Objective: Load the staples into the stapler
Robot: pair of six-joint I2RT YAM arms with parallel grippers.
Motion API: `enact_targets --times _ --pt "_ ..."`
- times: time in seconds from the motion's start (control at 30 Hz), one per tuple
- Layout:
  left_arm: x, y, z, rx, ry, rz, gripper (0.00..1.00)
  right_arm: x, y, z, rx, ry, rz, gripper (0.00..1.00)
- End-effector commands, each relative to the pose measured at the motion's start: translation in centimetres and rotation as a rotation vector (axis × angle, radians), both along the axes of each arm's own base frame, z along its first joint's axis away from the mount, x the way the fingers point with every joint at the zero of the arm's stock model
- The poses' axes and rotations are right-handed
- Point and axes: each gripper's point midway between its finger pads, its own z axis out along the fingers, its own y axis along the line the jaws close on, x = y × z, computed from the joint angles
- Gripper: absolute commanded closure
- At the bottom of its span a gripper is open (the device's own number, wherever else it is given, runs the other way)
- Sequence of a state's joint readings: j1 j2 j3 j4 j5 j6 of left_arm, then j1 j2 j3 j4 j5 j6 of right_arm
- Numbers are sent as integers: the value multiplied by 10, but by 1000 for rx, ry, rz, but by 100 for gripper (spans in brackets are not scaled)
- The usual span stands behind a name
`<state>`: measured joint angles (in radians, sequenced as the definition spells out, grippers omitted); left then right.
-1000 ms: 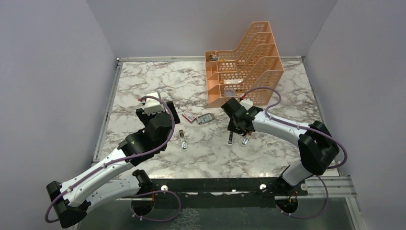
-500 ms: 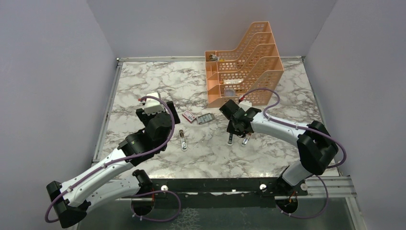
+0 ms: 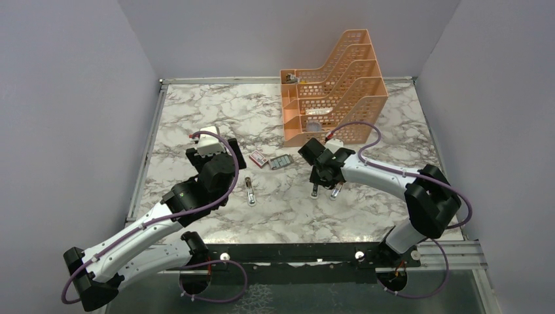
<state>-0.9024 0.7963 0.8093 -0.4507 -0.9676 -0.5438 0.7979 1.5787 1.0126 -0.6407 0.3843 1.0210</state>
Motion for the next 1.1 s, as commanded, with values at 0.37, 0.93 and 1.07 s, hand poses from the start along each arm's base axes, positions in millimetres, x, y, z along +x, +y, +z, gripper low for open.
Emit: enact_targets --times 0.37,0.93,1.07 --pt "1 -1 -1 -22 -4 -2 14 1 1 -6 -12 -6 -7 77" --pt "1 -1 -1 -24 -6 0 14 4 4 8 -12 -46 -8 78" --pt "1 0 -1 -23 -7 2 14 4 3 3 -24 -36 -4 78"
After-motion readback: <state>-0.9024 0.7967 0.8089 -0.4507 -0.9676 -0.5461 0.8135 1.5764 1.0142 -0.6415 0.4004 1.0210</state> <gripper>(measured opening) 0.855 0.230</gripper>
